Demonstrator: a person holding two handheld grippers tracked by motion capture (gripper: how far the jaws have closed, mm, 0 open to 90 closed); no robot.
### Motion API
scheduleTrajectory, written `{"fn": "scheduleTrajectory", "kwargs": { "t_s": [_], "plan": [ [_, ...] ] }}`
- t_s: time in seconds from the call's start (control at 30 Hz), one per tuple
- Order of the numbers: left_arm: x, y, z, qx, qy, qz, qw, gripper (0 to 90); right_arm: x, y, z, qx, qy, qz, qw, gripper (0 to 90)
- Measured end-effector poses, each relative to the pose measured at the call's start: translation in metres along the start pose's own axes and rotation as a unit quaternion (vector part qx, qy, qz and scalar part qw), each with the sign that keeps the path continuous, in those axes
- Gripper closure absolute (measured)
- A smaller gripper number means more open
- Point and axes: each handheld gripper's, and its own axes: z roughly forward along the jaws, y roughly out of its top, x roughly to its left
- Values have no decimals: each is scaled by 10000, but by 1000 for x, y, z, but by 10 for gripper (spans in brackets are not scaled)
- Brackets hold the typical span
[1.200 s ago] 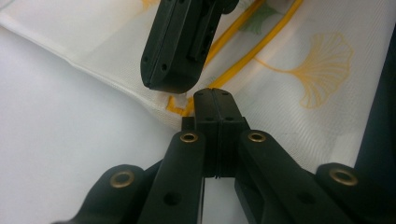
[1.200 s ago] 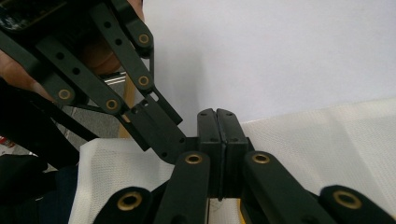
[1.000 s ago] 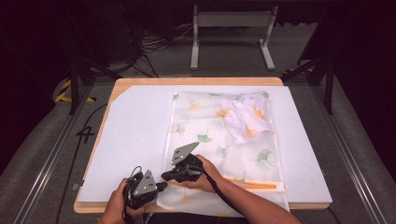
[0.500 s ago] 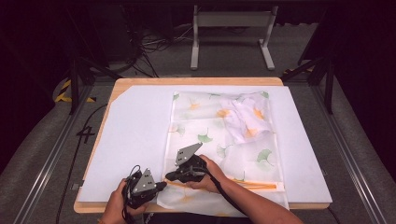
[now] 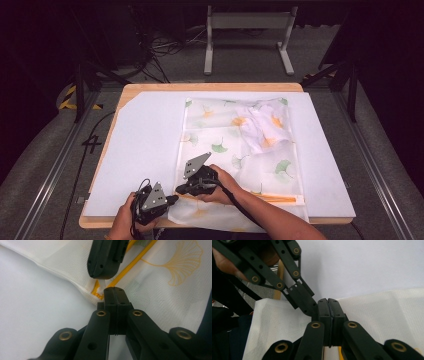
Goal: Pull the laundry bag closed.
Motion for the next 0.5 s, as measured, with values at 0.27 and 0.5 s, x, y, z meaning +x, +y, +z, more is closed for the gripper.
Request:
{"fn": "scheduleTrajectory", "kwargs": {
  "t_s": [0.27,0.5],
  "plan": [
    [1,-1,0,-12,-25,-16,10000,900,-5,4,5,252,141,-33,9996,875],
    [1,-1,0,-35,-47,-34,10000,900,-4,5,11,379,153,-158,9990,900]
  ]
}}
